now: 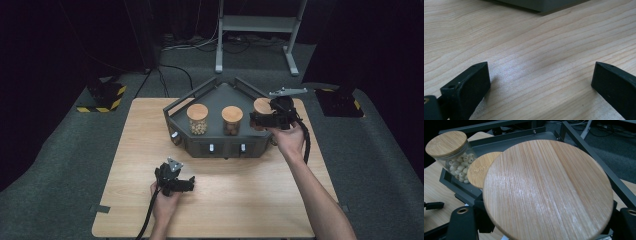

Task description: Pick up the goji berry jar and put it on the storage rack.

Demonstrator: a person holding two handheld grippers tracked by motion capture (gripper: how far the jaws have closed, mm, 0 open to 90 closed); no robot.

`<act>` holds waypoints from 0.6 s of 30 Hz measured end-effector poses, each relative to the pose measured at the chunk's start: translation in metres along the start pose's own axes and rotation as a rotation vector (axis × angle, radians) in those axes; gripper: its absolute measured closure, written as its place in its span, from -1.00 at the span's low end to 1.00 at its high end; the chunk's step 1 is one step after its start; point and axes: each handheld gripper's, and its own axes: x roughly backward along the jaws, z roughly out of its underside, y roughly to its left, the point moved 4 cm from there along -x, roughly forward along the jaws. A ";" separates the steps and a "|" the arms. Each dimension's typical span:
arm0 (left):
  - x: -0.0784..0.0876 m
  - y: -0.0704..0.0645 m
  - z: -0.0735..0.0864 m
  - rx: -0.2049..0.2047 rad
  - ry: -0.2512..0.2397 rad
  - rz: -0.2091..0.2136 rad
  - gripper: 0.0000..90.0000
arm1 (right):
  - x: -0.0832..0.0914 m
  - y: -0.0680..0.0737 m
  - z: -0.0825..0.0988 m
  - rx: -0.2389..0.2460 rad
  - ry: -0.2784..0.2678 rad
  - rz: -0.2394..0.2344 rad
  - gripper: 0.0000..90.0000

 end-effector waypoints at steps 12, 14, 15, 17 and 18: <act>0.000 0.000 0.000 0.000 -0.001 -0.001 -0.95 | -0.010 0.002 -0.003 -0.003 0.009 0.022 -0.43; 0.000 0.000 0.000 0.001 -0.001 -0.002 -0.95 | -0.012 0.002 -0.003 -0.007 0.012 0.026 -0.43; 0.000 0.000 0.000 0.001 -0.001 -0.002 -0.95 | -0.013 0.002 -0.003 -0.008 0.013 0.029 -0.43; 0.000 0.000 0.000 0.001 -0.002 -0.002 -0.95 | -0.016 0.003 -0.003 -0.010 0.017 0.036 -0.43; 0.000 0.000 0.000 0.002 -0.002 -0.002 -0.95 | -0.016 0.003 -0.003 -0.008 0.018 0.037 -0.43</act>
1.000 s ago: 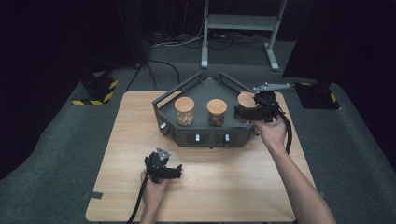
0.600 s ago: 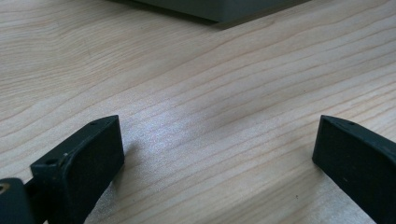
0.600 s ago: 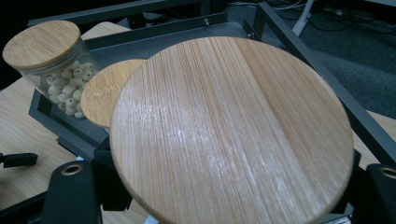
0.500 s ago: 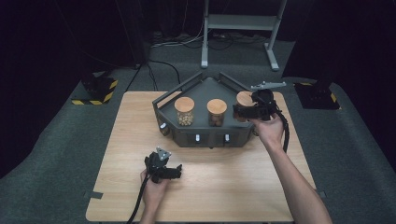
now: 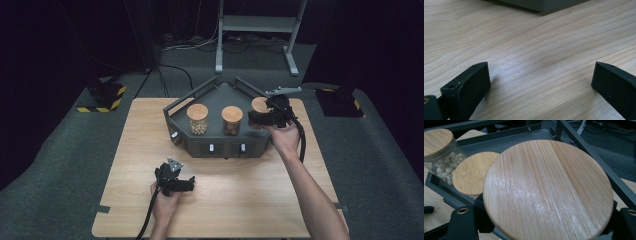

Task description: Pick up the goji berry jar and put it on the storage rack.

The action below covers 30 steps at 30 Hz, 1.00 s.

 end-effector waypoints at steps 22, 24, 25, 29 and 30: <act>0.000 0.000 0.000 -0.004 0.000 -0.001 -0.95 | -0.021 0.002 -0.001 -0.027 0.031 0.046 -0.43; 0.000 0.000 0.000 -0.004 0.000 -0.001 -0.95 | -0.023 0.002 -0.001 -0.029 0.034 0.050 -0.43; 0.000 0.000 0.000 -0.003 0.000 -0.001 -0.95 | -0.024 0.002 -0.001 -0.030 0.036 0.053 -0.43; 0.000 0.000 0.000 -0.003 0.000 -0.001 -0.96 | -0.028 0.001 0.000 -0.043 0.038 0.058 -0.43; 0.000 0.000 0.000 -0.003 0.000 -0.001 -0.95 | -0.028 0.001 0.000 -0.043 0.038 0.058 -0.43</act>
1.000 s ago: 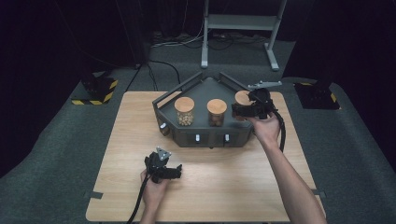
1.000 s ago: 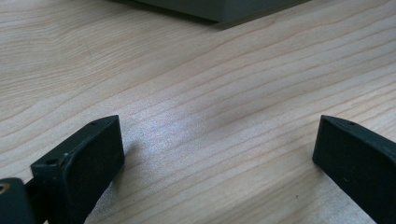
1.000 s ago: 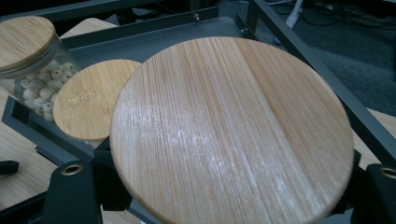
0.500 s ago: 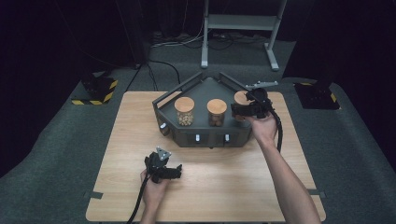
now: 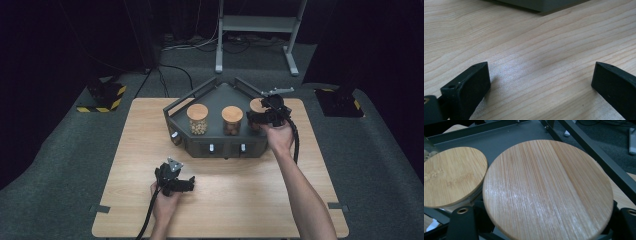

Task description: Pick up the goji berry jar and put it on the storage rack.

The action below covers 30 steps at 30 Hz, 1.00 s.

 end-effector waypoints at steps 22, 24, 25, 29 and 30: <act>0.000 0.000 0.000 -0.001 0.000 -0.002 -0.95 | -0.019 0.002 0.009 -0.016 0.008 0.028 -0.43; 0.000 0.000 0.000 -0.001 0.000 -0.002 -0.95 | -0.021 0.001 0.011 -0.019 0.007 0.033 -0.43; 0.000 0.000 0.000 0.000 0.000 -0.002 -0.95 | -0.021 0.001 0.012 -0.019 0.007 0.034 -0.43; 0.000 0.000 0.000 -0.001 0.000 -0.002 -0.95 | -0.022 0.000 0.014 -0.021 -0.001 0.033 -0.43; 0.000 0.000 0.000 0.000 0.000 -0.002 -0.95 | -0.022 0.000 0.014 -0.021 -0.004 0.031 -0.43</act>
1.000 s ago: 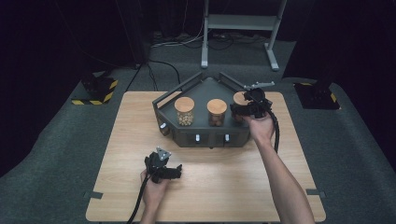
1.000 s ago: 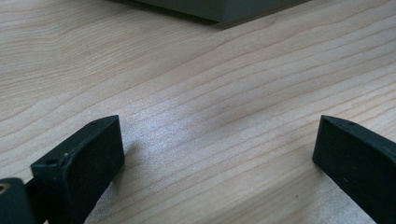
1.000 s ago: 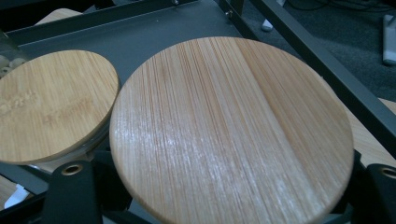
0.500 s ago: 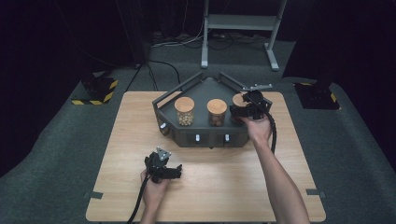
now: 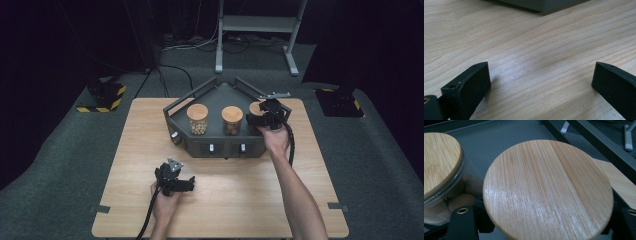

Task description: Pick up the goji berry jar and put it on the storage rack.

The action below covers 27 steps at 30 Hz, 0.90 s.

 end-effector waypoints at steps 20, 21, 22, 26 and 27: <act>0.000 0.000 0.000 0.000 0.000 -0.001 -0.95 | -0.001 0.001 0.006 0.034 -0.008 0.001 -0.44; 0.000 0.000 0.000 0.000 0.000 -0.001 -0.95 | 0.000 0.000 0.006 0.032 -0.008 0.000 -0.44; 0.000 0.000 0.000 0.000 0.000 -0.001 -0.96 | 0.000 0.000 0.006 0.034 -0.007 -0.001 -0.44; 0.000 0.000 0.000 0.000 0.000 -0.001 -0.95 | 0.000 -0.001 0.006 0.038 -0.005 -0.006 -0.44; 0.000 0.000 0.000 0.000 0.000 -0.001 -0.96 | 0.000 -0.001 0.005 0.039 -0.004 -0.006 -0.44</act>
